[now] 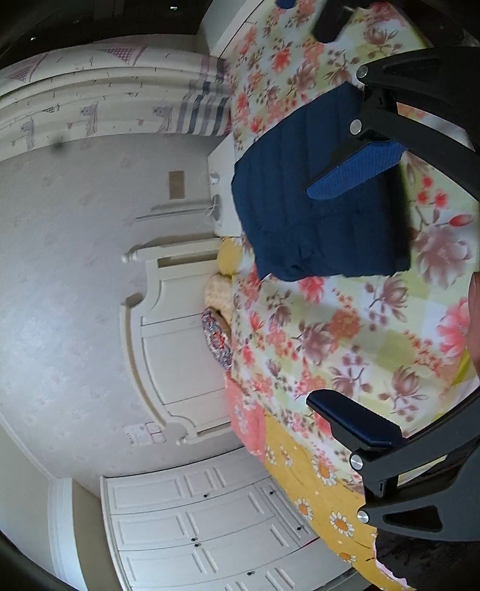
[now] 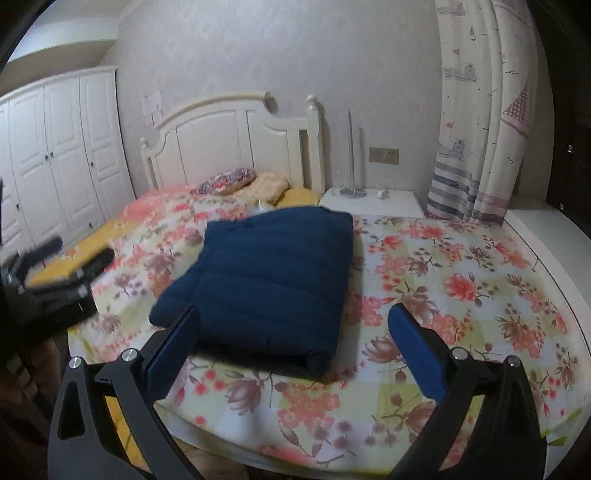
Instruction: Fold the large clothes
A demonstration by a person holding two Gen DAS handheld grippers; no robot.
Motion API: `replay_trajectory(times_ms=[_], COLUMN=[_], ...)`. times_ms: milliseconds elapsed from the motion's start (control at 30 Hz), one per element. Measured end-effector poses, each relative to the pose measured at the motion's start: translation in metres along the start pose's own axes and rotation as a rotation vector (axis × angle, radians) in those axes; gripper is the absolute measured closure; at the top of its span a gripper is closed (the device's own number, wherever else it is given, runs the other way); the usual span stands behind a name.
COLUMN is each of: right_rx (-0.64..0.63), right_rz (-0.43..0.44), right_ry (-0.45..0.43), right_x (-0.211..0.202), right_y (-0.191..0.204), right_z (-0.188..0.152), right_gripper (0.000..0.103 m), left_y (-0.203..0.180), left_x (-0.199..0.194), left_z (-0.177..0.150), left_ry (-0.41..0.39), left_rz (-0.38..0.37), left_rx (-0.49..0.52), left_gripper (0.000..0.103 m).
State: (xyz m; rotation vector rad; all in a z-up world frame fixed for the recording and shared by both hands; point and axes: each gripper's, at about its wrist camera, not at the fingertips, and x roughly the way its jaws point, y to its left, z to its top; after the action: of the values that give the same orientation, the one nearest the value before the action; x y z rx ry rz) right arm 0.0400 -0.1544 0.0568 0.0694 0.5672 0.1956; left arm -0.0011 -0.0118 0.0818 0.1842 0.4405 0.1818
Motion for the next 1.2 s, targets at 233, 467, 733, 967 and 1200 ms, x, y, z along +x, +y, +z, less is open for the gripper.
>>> replay_trajectory(times_ms=[233, 467, 733, 967, 1200], right_rx=[-0.002, 0.001, 0.004, -0.001, -0.001], right_rz=[-0.024, -0.03, -0.023, -0.029, -0.028], right_ry=[-0.02, -0.009, 0.008, 0.009, 0.009], right_x=[-0.013, -0.016, -0.016, -0.015, -0.015], right_y=[-0.002, -0.003, 0.001, 0.002, 0.003], right_z=[0.009, 0.012, 0.014, 0.014, 0.014], right_gripper=[0.003, 0.003, 0.003, 0.003, 0.003], left_y=[-0.002, -0.006, -0.012, -0.013, -0.012], left_x=[-0.013, -0.019, -0.02, -0.02, -0.021], left_z=[0.002, 0.003, 0.002, 0.002, 0.0], left_ry=[-0.003, -0.005, 0.004, 0.005, 0.008], left_rz=[-0.022, -0.038, -0.061, -0.06, -0.058], left_rx=[-0.022, -0.014, -0.004, -0.008, -0.012], left_gripper=[0.004, 0.004, 0.004, 0.004, 0.004])
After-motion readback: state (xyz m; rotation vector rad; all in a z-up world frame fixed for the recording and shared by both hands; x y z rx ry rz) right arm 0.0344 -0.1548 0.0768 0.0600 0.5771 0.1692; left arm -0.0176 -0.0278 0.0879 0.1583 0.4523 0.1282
